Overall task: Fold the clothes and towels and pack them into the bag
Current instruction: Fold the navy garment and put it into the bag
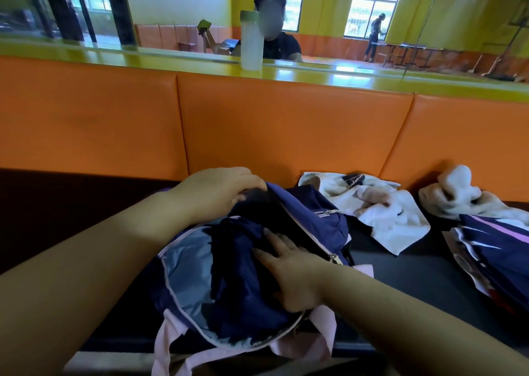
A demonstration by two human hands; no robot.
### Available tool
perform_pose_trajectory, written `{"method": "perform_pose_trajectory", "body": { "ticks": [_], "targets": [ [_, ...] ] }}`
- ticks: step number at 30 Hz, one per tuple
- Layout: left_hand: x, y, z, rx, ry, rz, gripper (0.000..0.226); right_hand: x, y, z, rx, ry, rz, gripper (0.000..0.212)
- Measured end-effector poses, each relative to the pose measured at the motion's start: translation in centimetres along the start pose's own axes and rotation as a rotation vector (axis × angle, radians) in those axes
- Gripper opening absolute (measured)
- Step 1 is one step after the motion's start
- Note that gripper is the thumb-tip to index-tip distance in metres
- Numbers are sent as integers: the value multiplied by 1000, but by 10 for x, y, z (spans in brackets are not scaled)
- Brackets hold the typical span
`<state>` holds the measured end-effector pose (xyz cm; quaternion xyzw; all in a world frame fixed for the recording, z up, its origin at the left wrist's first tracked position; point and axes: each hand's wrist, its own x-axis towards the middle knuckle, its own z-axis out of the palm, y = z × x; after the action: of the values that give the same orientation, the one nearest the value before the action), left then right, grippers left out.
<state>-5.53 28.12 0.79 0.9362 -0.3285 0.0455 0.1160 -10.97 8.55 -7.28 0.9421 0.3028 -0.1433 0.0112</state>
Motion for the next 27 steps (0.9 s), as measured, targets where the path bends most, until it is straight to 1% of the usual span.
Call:
{"method": "perform_pose_trajectory", "body": {
  "ticks": [2,4,6,8,10,11,13,15,18,20,23,27],
  "targets": [
    [-3,3,1,-19,7,-17,36,10,-1,-2,19,-101,30,94],
    [-6,4,3,-34,27,-47,35,19,-1,-2,40,-162,48,97],
    [-7,6,5,-54,34,-103,35,23,0,-2,57,-186,57,99],
    [-8,7,7,-91,30,-143,35,20,1,-2,65,-163,45,98],
    [-11,12,7,-112,38,-132,33,11,1,-4,33,-97,13,95],
    [-12,16,7,-106,56,-102,31,5,2,-4,1,-37,-18,90],
    [-15,22,9,-65,141,-12,29,-10,4,-4,-59,124,-104,76],
    [-19,30,9,-31,234,33,29,-29,8,-4,-92,269,-207,57],
    [-23,48,10,-12,334,102,30,-67,17,-3,-58,388,-267,37],
    [-25,65,14,-31,364,134,32,-94,25,-2,-39,442,-245,28],
    [-22,93,26,-45,340,168,34,-134,46,0,-27,479,-123,21],
    [4,140,54,-26,255,276,32,-189,93,15,-1,477,142,26]
  ]
}}
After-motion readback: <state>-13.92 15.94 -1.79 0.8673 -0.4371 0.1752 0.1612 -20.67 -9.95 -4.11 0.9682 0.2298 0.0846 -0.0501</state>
